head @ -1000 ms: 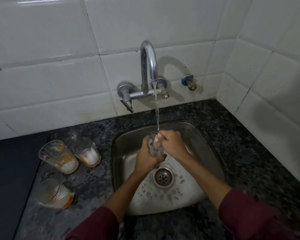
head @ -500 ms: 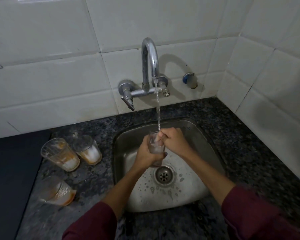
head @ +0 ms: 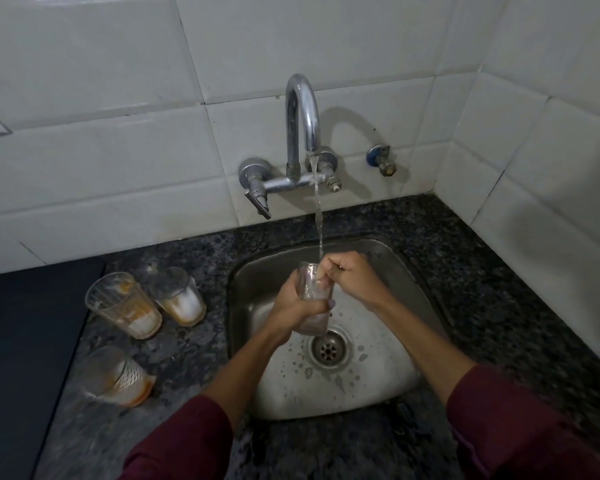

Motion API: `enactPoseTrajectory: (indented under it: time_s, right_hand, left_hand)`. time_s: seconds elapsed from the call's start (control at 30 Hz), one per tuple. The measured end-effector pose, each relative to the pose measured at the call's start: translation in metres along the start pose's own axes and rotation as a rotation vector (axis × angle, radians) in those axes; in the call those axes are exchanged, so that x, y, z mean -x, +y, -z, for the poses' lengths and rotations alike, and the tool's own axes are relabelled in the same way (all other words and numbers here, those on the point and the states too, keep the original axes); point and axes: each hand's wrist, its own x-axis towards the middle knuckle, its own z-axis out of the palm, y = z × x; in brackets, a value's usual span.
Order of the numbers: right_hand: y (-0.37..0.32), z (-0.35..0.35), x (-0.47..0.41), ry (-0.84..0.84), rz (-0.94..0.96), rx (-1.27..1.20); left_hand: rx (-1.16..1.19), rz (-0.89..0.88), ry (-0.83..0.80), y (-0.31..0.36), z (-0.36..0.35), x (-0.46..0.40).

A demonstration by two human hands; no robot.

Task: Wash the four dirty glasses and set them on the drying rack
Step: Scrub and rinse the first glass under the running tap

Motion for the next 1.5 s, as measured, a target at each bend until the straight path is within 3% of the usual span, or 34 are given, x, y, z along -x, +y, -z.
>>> enactPoseTrajectory:
  time_s: [0.1,0.17,0.27,0.33,0.4,0.53,0.7,0.87,1.0,1.17,1.33,1.5]
  right_hand:
    - [-0.009,-0.009,0.000,0.039,-0.052,0.188]
    - [-0.011,-0.014,0.000,0.078,-0.104,0.237]
    - [-0.003,-0.008,0.000,0.087,-0.130,0.032]
    - [0.003,0.000,0.004,0.017,-0.091,-0.163]
    - [0.006,0.000,0.006,-0.028,-0.050,-0.232]
    - [0.004,-0.007,0.002,0.031,-0.050,-0.060]
    - [-0.008,-0.017,-0.001,0.078,-0.075,0.213]
    - [0.000,-0.032,-0.008,0.088,-0.200,0.306]
    - [0.010,-0.032,-0.007,0.065,-0.340,0.245]
    - [0.032,-0.033,0.002,0.061,-0.547,-0.152]
    - [0.049,-0.033,0.006,0.099,-0.613,-0.277]
    - [0.049,-0.031,0.011,0.142,-0.611,-0.456]
  left_hand:
    - [-0.293,-0.128,0.218,-0.003,-0.015,0.002]
    - [-0.369,-0.160,0.249,-0.005,-0.021,0.003]
    - [-0.302,-0.088,0.073,-0.004,-0.008,0.001]
    - [0.013,0.008,-0.141,0.000,0.007,0.001]
    - [0.241,0.086,-0.256,0.000,0.013,0.003]
    - [0.140,0.047,-0.080,-0.005,0.005,0.002]
    - [-0.294,-0.102,0.167,-0.006,-0.004,0.004]
    - [-0.546,-0.165,0.240,-0.016,-0.011,0.008]
    - [-0.623,0.034,0.146,-0.018,-0.013,0.003]
    - [-0.314,0.371,0.040,-0.030,-0.011,0.002]
    - [-0.120,0.607,-0.011,-0.025,-0.010,0.000]
    - [0.019,0.693,0.002,-0.029,-0.006,-0.009]
